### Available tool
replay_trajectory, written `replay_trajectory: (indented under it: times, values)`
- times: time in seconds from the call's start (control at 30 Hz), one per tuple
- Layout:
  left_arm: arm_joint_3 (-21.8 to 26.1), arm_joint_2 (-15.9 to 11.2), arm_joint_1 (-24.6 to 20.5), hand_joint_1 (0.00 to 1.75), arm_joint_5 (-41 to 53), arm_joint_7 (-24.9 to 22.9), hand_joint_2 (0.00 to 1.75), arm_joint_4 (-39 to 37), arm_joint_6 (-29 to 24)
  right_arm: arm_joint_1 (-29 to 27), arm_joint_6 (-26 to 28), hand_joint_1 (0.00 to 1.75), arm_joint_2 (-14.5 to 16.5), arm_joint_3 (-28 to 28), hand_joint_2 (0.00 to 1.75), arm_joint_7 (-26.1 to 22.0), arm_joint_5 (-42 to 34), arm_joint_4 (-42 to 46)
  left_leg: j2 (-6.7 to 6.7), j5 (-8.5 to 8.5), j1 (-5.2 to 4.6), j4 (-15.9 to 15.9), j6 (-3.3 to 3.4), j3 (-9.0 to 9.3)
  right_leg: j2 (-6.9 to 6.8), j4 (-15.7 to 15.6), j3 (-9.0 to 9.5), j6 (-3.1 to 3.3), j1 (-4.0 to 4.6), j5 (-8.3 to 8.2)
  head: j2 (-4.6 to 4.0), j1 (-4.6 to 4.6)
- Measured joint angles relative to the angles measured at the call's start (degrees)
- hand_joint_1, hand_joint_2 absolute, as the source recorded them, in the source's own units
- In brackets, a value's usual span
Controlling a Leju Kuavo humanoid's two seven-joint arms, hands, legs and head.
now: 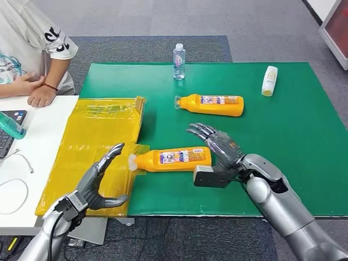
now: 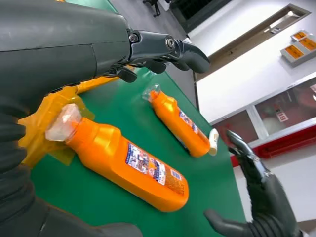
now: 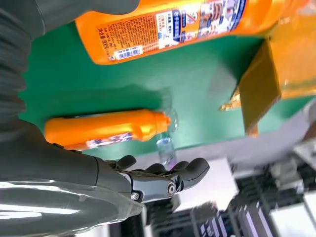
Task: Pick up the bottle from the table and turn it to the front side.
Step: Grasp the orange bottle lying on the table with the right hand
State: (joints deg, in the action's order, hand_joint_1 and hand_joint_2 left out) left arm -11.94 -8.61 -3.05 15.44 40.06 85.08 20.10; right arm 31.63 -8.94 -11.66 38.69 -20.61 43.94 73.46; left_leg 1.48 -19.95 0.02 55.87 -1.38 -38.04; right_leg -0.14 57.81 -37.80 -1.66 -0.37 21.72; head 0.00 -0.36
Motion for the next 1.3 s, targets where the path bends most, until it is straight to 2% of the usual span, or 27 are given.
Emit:
replay_trajectory:
  times: [0.17, 0.3, 0.57, 0.87, 1.3]
  values:
    - [-1.2, 0.0, -1.3, 0.00, -0.8, 0.1, 1.75, -1.3, -0.1, 5.6, -3.7, 0.00, 0.1, 5.8, 1.75, 0.5, -0.7, -4.9, 0.00, 0.03, 0.00, 0.0, 0.01, 0.00, -0.01, 0.0, 0.00, 0.00, 0.00, -0.04, 0.00, 0.00]
    - [-2.7, 0.1, -2.7, 0.00, -1.5, 0.1, 1.75, -2.7, -0.7, 9.4, -4.3, 0.00, 1.4, 11.4, 1.75, 1.2, -1.7, -11.4, -0.02, 0.05, 0.00, 0.0, 0.02, -0.01, -0.03, 0.0, 0.00, 0.01, 0.00, -0.05, 0.00, -0.01]
    - [-5.0, 0.3, -4.7, 0.00, -2.3, 0.1, 1.75, -5.1, -1.5, 11.3, -3.5, 0.00, 5.3, 17.8, 1.75, 1.8, -3.0, -23.7, -0.03, 0.05, 0.00, 0.0, 0.01, -0.01, -0.05, 0.0, 0.00, 0.01, 0.01, -0.04, 0.00, 0.01]
    - [-6.3, 0.7, -5.2, 0.00, -2.4, 0.1, 1.75, -6.9, -2.1, 12.5, -1.3, 0.00, 8.4, 19.7, 1.75, 3.1, -4.1, -31.6, -0.03, 0.05, 0.00, 0.0, 0.01, 0.00, -0.05, 0.0, 0.00, 0.01, 0.00, -0.04, 0.00, 0.01]
    - [-6.5, 0.7, -4.2, 0.00, -2.7, 0.1, 1.75, -7.4, -2.6, 12.4, 3.4, 0.00, 8.8, 17.8, 1.75, 6.8, -5.9, -31.6, -0.03, 0.06, 0.00, 0.0, 0.01, -0.01, -0.04, 0.0, -0.01, 0.00, 0.00, -0.06, 0.00, -0.01]
